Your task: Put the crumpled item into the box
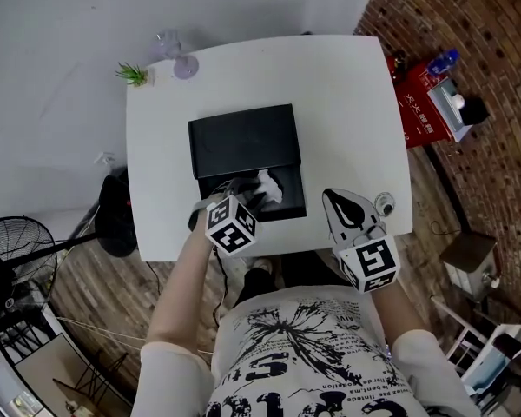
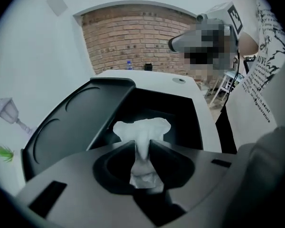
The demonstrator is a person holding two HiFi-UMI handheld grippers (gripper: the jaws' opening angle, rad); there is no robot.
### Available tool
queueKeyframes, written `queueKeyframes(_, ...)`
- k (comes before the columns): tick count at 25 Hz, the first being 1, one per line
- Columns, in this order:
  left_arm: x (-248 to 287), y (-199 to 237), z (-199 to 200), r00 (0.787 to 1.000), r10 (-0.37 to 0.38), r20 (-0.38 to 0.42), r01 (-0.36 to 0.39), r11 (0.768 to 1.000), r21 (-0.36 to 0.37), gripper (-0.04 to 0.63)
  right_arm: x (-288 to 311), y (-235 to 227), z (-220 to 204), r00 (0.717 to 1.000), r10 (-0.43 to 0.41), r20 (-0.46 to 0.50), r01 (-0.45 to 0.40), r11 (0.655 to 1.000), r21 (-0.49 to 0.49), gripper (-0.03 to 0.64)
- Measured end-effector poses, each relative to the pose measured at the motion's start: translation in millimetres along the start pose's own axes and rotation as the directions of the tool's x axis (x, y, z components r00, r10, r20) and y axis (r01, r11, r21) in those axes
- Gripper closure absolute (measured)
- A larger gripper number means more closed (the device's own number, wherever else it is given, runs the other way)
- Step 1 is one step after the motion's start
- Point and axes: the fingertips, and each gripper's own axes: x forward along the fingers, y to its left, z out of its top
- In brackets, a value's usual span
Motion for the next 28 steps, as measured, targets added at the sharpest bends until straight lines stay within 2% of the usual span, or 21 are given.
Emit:
queueKeyframes(4, -2.8, 0.1, 1.2, 1.000, -0.001, 0.026, 0.002, 0.998, -0.057, 0.435, -2.7, 3.6, 0.6, 1.000, -0.008, 0.003, 0.008, 1.000, 0.001, 0.601)
queueKeyframes(9, -28.7, -4.0, 21.0, 0.984, 0.026, 0.174, 0.006, 0.984, -0.179, 0.422, -10.4, 13.6, 8.0, 0.999, -0.024, 0.025, 0.024, 1.000, -0.011, 0.601)
queueKeyframes(15, -86.9, -5.1, 35.0, 0.953, 0.129, 0.274, -0.081, 0.980, -0.181, 0.467, -21.5, 46.6, 29.9, 0.997, -0.024, 0.069, 0.028, 0.998, -0.057, 0.601)
queueKeyframes(19, -134.0, -7.8, 38.9, 0.914, 0.211, 0.348, -0.142, 0.967, -0.211, 0.500, -31.2, 67.6, 41.9, 0.994, -0.049, 0.097, 0.056, 0.996, -0.072, 0.602)
queueKeyframes(23, -185.8, -15.2, 38.3, 0.853, 0.292, 0.432, -0.200, 0.948, -0.246, 0.548, -41.9, 90.5, 53.5, 0.988, -0.071, 0.135, 0.083, 0.993, -0.081, 0.601)
queueKeyframes(28, -244.3, -35.8, 27.1, 0.781, 0.344, 0.521, -0.215, 0.932, -0.292, 0.577, -58.6, 120.5, 64.9, 0.982, -0.072, 0.175, 0.094, 0.988, -0.119, 0.602)
